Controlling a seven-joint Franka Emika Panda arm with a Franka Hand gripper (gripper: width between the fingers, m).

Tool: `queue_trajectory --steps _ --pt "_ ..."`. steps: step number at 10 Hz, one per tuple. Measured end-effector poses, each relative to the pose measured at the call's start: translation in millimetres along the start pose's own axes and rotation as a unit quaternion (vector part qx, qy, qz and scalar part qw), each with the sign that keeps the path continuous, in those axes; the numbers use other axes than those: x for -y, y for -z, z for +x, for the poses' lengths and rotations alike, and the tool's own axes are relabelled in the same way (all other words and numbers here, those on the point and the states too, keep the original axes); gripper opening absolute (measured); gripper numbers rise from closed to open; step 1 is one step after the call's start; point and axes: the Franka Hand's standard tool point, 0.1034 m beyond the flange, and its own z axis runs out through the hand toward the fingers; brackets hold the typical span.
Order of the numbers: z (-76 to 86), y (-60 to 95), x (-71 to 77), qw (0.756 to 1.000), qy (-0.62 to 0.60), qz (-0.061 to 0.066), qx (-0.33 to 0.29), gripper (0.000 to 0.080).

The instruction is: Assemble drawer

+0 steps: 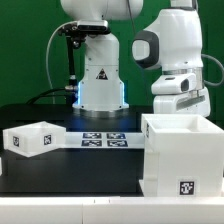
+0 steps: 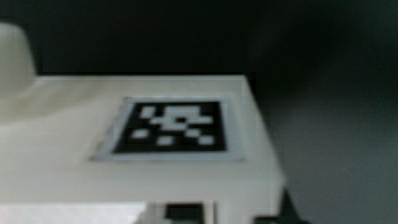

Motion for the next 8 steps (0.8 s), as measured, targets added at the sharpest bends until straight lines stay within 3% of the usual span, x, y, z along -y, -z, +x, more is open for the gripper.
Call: queue_trajectory --steps 1,3,4,5,6,7,8 --pt "-7.3 8.9 -10.2 0.999 0.033 -0.004 0.005 0.0035" --pt "-37.5 38.9 -49.7 0.995 0.098 -0.011 0.03 0.0035" --pt "-54.5 54.4 -80.5 0.991 0.122 -0.013 0.044 0.0035" --pt "-69.5 66.9 -118.2 0.985 0.159 -0.006 0.061 0.0035" --pt "-78.6 67.5 -147.4 0.986 0.154 -0.004 0.066 0.0035" --pt "-82.3 62.6 -153.3 0.987 0.142 0.0 0.068 0.0035" --pt "-80.3 61.9 -148.2 0.987 0.146 0.002 0.068 0.0035"
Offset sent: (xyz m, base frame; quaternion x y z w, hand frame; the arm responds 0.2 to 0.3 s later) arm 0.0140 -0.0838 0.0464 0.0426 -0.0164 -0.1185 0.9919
